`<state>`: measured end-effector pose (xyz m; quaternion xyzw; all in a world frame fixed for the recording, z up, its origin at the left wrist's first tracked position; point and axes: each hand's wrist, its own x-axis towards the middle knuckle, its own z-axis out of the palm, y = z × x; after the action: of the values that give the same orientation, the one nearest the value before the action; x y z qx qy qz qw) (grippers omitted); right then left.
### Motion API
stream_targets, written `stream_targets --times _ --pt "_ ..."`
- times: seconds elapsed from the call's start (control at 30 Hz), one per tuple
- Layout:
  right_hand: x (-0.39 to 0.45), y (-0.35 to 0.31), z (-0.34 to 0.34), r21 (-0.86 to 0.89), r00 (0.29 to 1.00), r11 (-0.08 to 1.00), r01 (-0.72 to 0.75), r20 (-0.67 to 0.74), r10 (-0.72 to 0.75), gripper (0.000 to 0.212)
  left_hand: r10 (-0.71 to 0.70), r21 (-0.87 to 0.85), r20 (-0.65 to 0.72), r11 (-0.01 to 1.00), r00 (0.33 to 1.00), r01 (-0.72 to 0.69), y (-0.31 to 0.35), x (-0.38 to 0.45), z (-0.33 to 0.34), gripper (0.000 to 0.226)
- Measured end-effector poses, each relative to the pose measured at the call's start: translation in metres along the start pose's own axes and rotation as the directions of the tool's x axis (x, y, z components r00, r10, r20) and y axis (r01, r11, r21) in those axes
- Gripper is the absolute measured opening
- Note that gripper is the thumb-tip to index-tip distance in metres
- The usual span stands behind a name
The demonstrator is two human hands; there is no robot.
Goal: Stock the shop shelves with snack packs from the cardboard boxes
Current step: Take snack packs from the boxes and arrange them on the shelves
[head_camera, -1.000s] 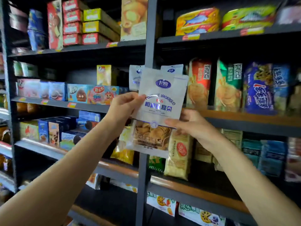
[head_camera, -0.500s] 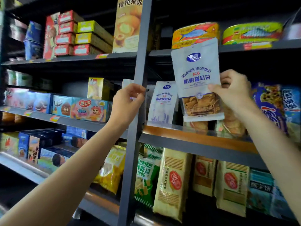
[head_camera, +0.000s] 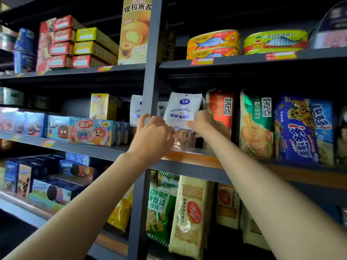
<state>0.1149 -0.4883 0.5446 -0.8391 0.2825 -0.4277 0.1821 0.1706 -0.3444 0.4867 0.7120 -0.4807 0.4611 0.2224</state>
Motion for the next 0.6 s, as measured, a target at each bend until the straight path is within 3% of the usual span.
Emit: stream_targets --times 0.13,0.2,0.27,0.37,0.43,0.5,0.57,0.6 --pt "-0.006 0.000 -0.002 0.147 0.998 0.988 -0.038 0.054 0.030 0.050 -0.014 -0.135 -0.196 0.991 0.980 -0.013 -0.028 -0.033 -0.013 0.035" --pt "-0.026 -0.008 0.000 0.144 0.987 0.987 0.069 -0.154 -0.047 0.051 -0.105 -0.206 -0.201 0.977 0.974 0.062 -0.043 -0.058 -0.023 0.033" --pt "-0.060 -0.021 0.007 0.107 0.904 0.959 0.264 -0.375 -0.207 0.038 -0.232 -0.287 -0.159 0.941 0.960 0.180 -0.061 -0.092 -0.028 0.030" --pt "-0.130 -0.055 0.038 0.035 0.784 0.870 0.492 -0.452 -0.425 0.030 -0.462 -0.381 -0.050 0.828 0.885 0.411 -0.088 -0.163 -0.032 0.028" --pt "-0.181 -0.078 0.073 0.097 0.774 0.786 0.611 -0.282 -0.567 0.025 -0.596 -0.353 0.070 0.735 0.800 0.579 -0.104 -0.224 -0.033 0.023" --pt "-0.227 -0.090 0.119 0.194 0.756 0.757 0.624 0.094 -0.647 0.023 -0.683 -0.294 0.192 0.645 0.705 0.705 -0.124 -0.290 -0.036 0.023" --pt "-0.274 -0.092 0.174 0.249 0.638 0.798 0.549 0.491 -0.592 0.030 -0.779 -0.179 0.236 0.553 0.581 0.814 -0.148 -0.370 -0.048 0.024" --pt "-0.291 -0.084 0.193 0.241 0.590 0.826 0.509 0.600 -0.540 0.034 -0.816 -0.136 0.247 0.504 0.522 0.853 -0.155 -0.401 -0.052 0.025"
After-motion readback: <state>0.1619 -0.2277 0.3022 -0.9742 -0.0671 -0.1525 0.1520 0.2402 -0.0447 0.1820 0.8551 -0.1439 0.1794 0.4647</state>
